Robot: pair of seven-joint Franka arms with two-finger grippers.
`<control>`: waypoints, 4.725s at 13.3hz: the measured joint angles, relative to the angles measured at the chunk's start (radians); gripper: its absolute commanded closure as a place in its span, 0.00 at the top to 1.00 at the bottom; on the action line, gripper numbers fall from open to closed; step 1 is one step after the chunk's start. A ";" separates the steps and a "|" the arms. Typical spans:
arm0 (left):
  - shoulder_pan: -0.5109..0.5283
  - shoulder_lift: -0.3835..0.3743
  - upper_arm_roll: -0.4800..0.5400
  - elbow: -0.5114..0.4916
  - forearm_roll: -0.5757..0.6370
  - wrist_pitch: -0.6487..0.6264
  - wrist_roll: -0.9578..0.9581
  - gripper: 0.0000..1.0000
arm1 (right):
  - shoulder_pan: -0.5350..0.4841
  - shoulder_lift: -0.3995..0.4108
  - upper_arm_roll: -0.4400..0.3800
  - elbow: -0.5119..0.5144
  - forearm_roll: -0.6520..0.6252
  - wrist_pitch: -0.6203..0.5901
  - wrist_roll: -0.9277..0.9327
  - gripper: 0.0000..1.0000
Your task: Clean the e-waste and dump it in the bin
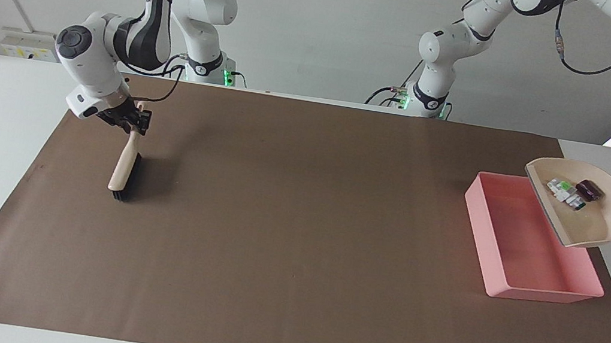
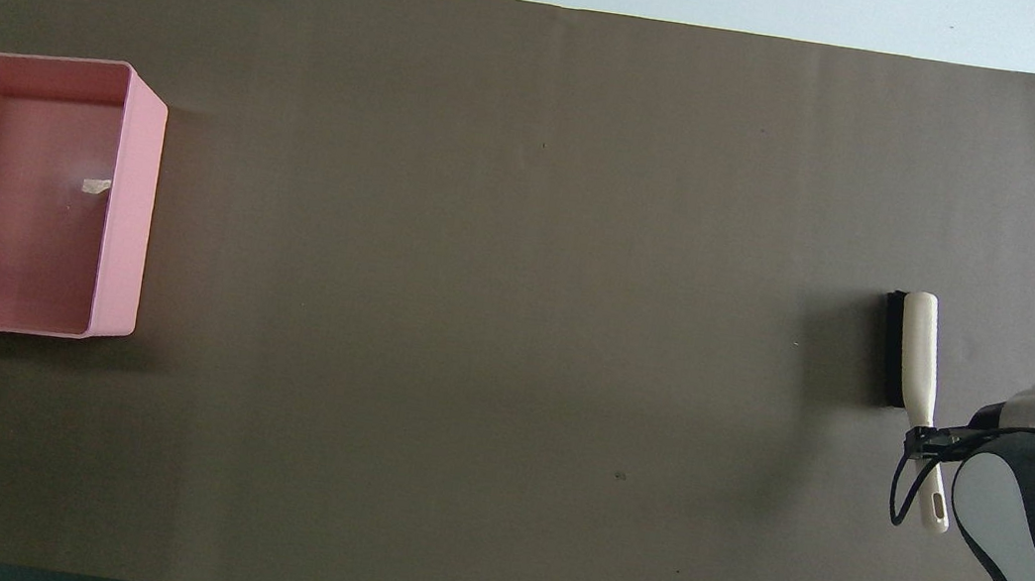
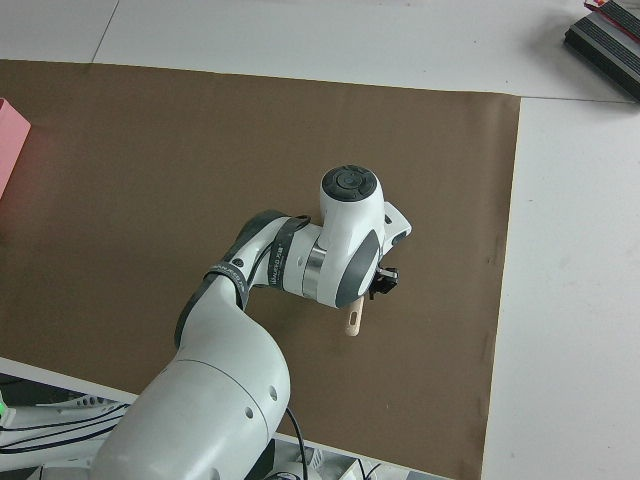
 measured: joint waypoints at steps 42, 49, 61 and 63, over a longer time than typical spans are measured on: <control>-0.884 -0.343 -0.010 -0.809 0.428 0.451 -0.913 0.00 | 0.179 0.035 0.000 0.831 0.001 -0.641 0.320 1.00; -0.922 -0.302 -0.009 -0.856 0.428 0.545 -0.981 0.00 | 0.179 0.045 0.000 0.859 0.001 -0.676 0.320 1.00; -0.905 -0.286 0.007 -0.838 0.434 0.499 -1.055 0.98 | 0.178 0.093 -0.001 0.909 -0.030 -0.712 0.270 1.00; -0.887 -0.300 0.013 -0.785 0.434 0.406 -1.116 0.98 | 0.178 0.093 -0.001 0.909 -0.034 -0.712 0.265 1.00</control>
